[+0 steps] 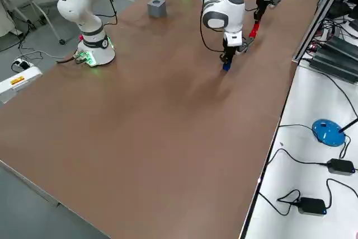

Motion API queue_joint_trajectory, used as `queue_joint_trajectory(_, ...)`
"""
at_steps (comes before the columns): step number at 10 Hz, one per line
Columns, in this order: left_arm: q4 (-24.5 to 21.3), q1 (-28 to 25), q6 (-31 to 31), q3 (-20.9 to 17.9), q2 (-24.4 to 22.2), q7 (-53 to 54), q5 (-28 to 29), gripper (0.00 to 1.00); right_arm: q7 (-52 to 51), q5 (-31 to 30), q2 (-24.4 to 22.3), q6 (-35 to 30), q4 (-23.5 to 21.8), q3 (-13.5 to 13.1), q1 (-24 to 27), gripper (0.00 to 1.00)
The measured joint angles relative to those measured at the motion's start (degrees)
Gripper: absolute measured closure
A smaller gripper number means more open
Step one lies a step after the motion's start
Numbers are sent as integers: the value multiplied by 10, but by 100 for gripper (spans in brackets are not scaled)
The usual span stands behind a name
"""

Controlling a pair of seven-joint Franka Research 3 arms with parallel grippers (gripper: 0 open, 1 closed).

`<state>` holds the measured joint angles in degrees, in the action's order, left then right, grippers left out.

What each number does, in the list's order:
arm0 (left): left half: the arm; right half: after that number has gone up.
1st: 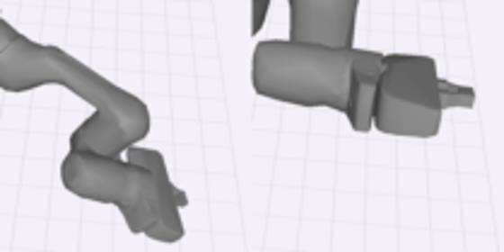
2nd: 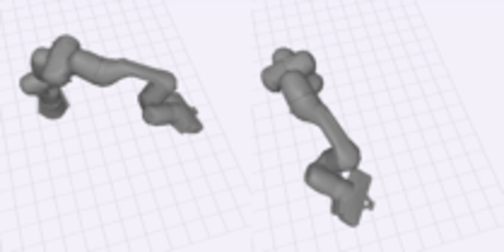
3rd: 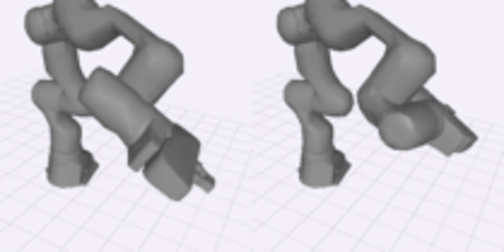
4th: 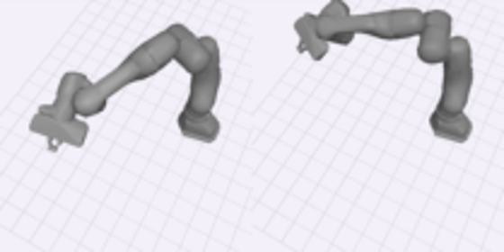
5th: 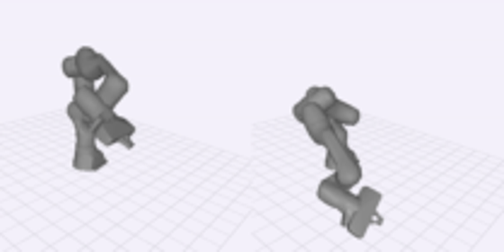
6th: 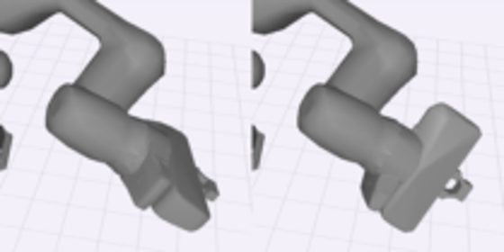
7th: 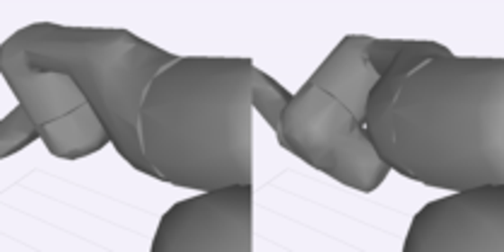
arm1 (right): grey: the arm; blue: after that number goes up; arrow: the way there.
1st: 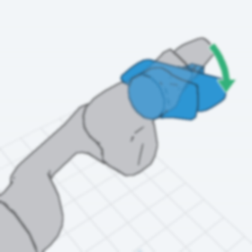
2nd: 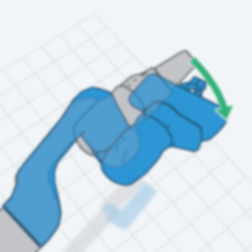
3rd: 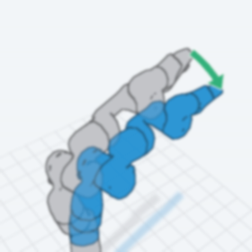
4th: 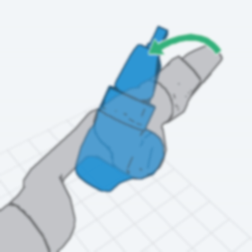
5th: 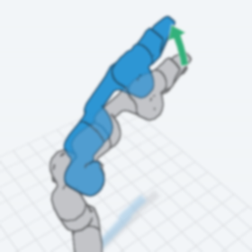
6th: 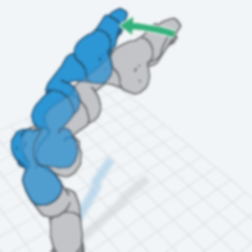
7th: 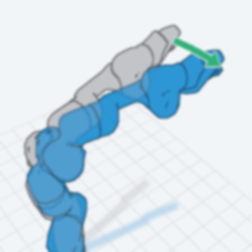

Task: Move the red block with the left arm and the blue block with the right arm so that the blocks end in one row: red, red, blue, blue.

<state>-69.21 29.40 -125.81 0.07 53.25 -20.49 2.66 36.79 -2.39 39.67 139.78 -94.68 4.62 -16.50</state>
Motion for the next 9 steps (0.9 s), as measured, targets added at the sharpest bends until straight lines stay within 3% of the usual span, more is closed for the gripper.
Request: queue_joint_trajectory(9,3,-11,-14,3,3,71,0,70,22,-19,27,-20,49,1,-27,70)
